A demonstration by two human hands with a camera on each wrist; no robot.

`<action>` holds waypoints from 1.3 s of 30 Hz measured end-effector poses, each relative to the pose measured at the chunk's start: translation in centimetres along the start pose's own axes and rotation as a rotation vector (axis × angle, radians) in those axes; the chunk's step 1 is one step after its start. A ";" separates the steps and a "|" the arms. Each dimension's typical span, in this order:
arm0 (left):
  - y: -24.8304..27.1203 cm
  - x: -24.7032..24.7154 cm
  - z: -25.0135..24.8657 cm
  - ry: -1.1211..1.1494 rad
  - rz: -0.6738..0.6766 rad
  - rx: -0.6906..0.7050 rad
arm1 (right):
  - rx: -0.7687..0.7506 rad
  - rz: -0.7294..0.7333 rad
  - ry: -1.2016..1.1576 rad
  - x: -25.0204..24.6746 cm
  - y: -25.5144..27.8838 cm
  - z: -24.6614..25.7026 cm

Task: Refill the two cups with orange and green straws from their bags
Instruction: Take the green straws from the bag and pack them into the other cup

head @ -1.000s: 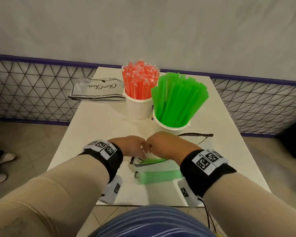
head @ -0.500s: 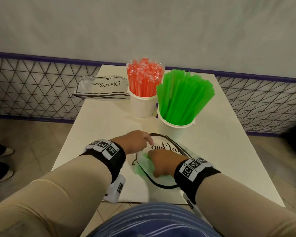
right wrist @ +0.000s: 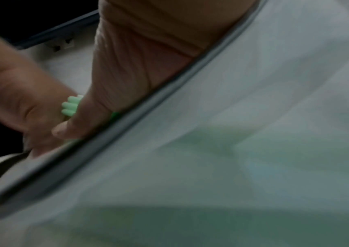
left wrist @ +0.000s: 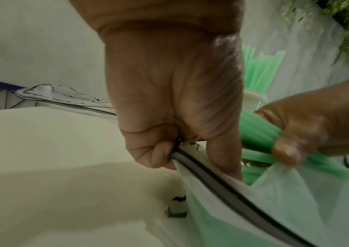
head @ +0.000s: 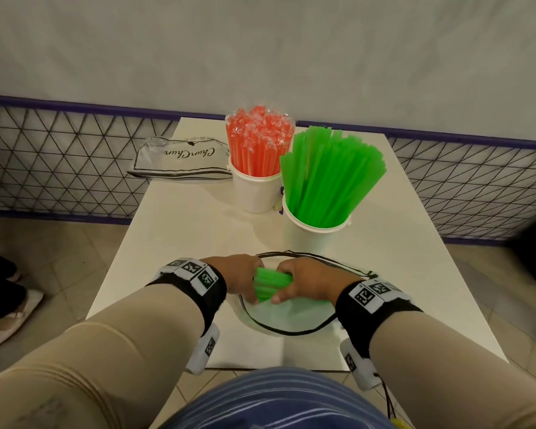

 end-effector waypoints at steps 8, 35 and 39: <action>-0.2 0.0 0.8 -0.067 0.034 -0.011 | -0.035 -0.054 -0.201 -5.4 1.0 3.1; -1.8 -11.8 -7.9 0.635 -0.401 0.246 | 0.306 -0.746 -0.569 -14.4 -0.7 -1.7; -2.4 -11.7 -7.8 0.641 -0.399 0.229 | 0.391 -0.603 -0.219 -14.3 -1.9 -1.7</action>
Point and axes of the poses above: each hand's wrist, its own y-axis away from the middle knuckle, its own x-axis out of the palm, z = x × y, the point moved 10 cm from there along -y, towards the middle knuckle, and after that the axes turned 8 degrees about -z, right-handed, at the moved point
